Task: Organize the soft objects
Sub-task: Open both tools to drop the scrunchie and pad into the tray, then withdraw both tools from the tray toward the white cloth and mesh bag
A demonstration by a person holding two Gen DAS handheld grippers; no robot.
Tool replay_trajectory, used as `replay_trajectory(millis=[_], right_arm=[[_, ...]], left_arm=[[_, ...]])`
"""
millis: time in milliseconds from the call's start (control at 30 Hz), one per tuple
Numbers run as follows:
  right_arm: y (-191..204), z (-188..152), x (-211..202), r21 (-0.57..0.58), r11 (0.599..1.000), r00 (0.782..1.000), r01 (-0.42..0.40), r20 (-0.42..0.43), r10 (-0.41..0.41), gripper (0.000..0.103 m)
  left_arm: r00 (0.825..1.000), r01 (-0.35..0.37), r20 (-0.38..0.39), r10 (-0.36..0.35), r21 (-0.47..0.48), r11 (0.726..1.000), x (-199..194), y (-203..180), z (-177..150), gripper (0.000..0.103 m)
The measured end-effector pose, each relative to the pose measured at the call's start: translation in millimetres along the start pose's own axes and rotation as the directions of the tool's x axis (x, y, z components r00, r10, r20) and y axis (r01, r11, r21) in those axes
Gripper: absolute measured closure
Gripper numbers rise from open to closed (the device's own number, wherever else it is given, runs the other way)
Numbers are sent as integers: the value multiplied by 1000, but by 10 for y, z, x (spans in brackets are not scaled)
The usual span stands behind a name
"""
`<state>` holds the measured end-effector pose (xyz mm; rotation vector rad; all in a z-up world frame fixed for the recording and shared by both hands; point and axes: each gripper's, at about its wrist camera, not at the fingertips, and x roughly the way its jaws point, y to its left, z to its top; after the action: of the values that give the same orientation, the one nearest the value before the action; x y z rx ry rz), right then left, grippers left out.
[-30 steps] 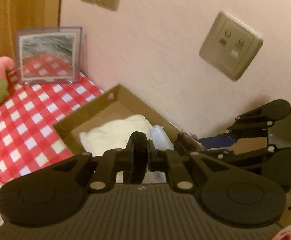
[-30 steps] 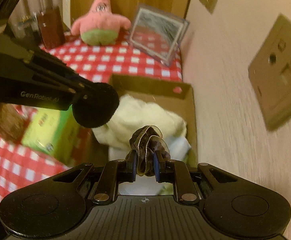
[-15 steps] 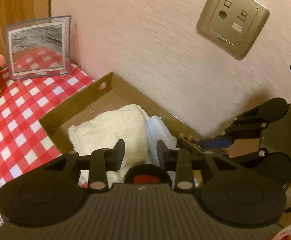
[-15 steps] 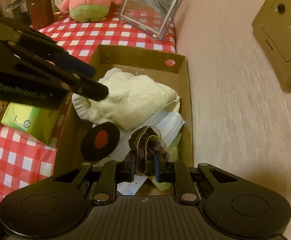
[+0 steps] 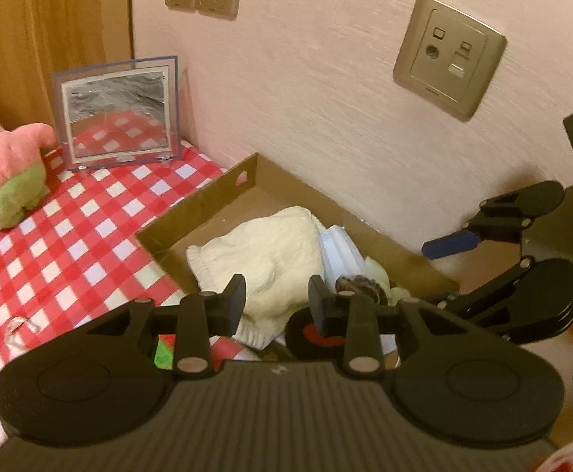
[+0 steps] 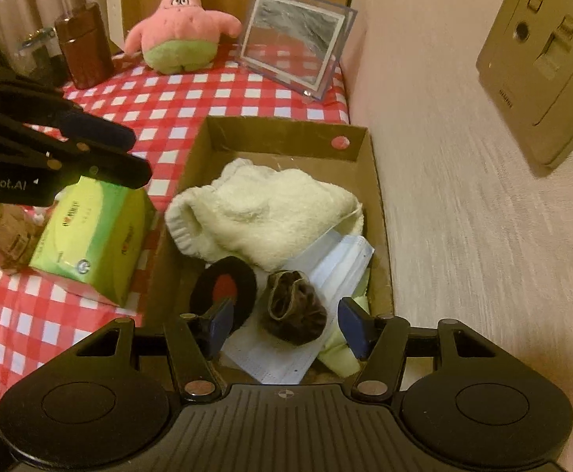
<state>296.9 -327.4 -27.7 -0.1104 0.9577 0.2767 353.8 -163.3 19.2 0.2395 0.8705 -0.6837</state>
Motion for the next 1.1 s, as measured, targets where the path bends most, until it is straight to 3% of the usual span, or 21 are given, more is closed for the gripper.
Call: replay_trajectory(millis=[333,767,1100], right_arm=[[266,-207,-448,15,1000,999,-1,54,0,44],[637,-490,-824,47,997,992,-54,116,49,44],[949,-548,-1018,28,996,985,-90,152,85,44]], left_arm=[[998,-59,26,60,-24,998,-523,-124,-317,69],[982,-167,82,170,-37,985,-1207,-238,-757,36],[965,-221,133,227,-59,973,-1680,-219,-1026,23]])
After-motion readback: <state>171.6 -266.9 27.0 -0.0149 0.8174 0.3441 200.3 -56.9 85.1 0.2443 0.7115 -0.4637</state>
